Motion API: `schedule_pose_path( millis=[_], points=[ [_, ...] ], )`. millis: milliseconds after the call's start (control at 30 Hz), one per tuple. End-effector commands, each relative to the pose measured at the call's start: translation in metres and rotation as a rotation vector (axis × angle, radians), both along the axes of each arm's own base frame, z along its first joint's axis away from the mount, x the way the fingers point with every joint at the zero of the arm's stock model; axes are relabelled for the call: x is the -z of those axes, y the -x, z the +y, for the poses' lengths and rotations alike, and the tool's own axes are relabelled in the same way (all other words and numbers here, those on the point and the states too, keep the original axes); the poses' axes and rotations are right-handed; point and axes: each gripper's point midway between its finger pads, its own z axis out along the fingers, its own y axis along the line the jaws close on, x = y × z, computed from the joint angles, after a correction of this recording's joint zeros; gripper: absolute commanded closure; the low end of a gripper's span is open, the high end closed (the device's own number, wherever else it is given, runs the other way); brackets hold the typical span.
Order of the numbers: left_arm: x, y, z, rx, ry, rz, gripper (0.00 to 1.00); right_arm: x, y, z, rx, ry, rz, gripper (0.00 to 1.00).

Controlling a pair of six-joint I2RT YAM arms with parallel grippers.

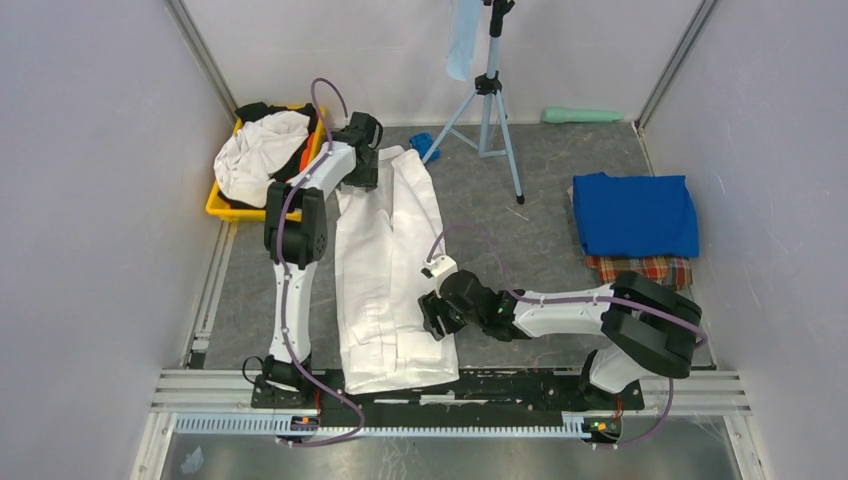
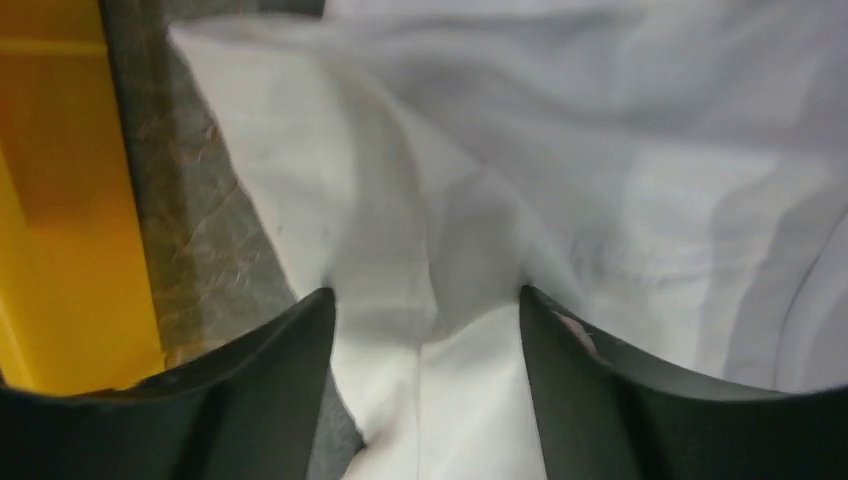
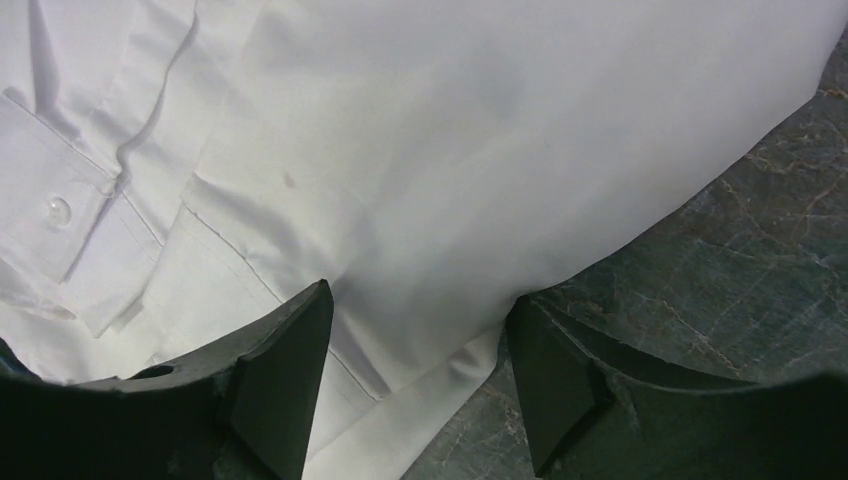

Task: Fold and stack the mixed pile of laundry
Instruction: Adjust the shirt at the center of the board, then fold the shirt.

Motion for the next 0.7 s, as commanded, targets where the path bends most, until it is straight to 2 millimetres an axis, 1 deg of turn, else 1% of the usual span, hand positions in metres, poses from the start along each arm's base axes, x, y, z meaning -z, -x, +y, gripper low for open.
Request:
schedule_pose_path(
  millis=[0, 33, 67, 133, 233, 300, 333, 367, 400, 433, 467, 500, 533, 600, 667],
  points=[
    [-0.090, 0.025, 0.007, -0.042, 0.005, -0.139, 0.14, 0.001, 0.002, -0.025, -0.027, 0.163, -0.009, 0.28],
    [-0.106, 0.034, 0.005, -0.045, 0.011, -0.163, 0.06, -0.003, 0.000, -0.028, -0.019, 0.169, -0.021, 0.27],
    [-0.113, 0.045, 0.003, -0.048, 0.013, -0.172, 0.02, -0.009, -0.002, -0.031, -0.008, 0.165, -0.035, 0.25],
    [-0.133, 0.070, 0.001, -0.055, 0.009, -0.205, 0.00, -0.016, -0.002, -0.039, 0.016, 0.160, -0.040, 0.24],
    [-0.138, 0.114, -0.002, -0.070, 0.015, -0.192, 0.00, -0.024, 0.008, -0.045, 0.035, 0.107, -0.011, 0.23],
    [-0.134, 0.144, -0.003, -0.094, 0.063, -0.188, 0.00, -0.029, 0.019, -0.044, 0.028, 0.038, 0.028, 0.23],
    [-0.125, 0.159, -0.002, -0.120, 0.099, -0.182, 0.00, -0.030, 0.027, -0.043, 0.022, -0.002, 0.059, 0.23],
    [-0.126, 0.171, -0.005, -0.124, 0.151, -0.205, 0.00, -0.032, 0.034, -0.041, 0.010, -0.043, 0.089, 0.22],
    [-0.117, 0.184, -0.004, -0.142, 0.184, -0.212, 0.00, -0.030, 0.042, -0.042, 0.009, -0.076, 0.127, 0.22],
    [-0.120, 0.196, -0.002, -0.166, 0.223, -0.246, 0.00, -0.031, 0.051, -0.039, -0.001, -0.121, 0.167, 0.22],
    [-0.119, 0.210, -0.003, -0.169, 0.263, -0.255, 0.00, -0.031, 0.060, -0.037, -0.003, -0.165, 0.214, 0.22],
    [-0.112, 0.224, -0.004, -0.163, 0.293, -0.243, 0.00, -0.029, 0.068, -0.036, 0.000, -0.195, 0.259, 0.22],
    [-0.112, 0.237, -0.007, -0.151, 0.327, -0.239, 0.00, -0.027, 0.076, -0.037, -0.001, -0.223, 0.304, 0.23],
    [-0.104, 0.261, -0.008, -0.162, 0.371, -0.216, 0.00, -0.021, 0.091, -0.038, 0.004, -0.275, 0.388, 0.24],
    [-0.101, 0.280, -0.007, -0.167, 0.387, -0.207, 0.00, -0.015, 0.101, -0.040, 0.008, -0.314, 0.442, 0.26]
  ],
)
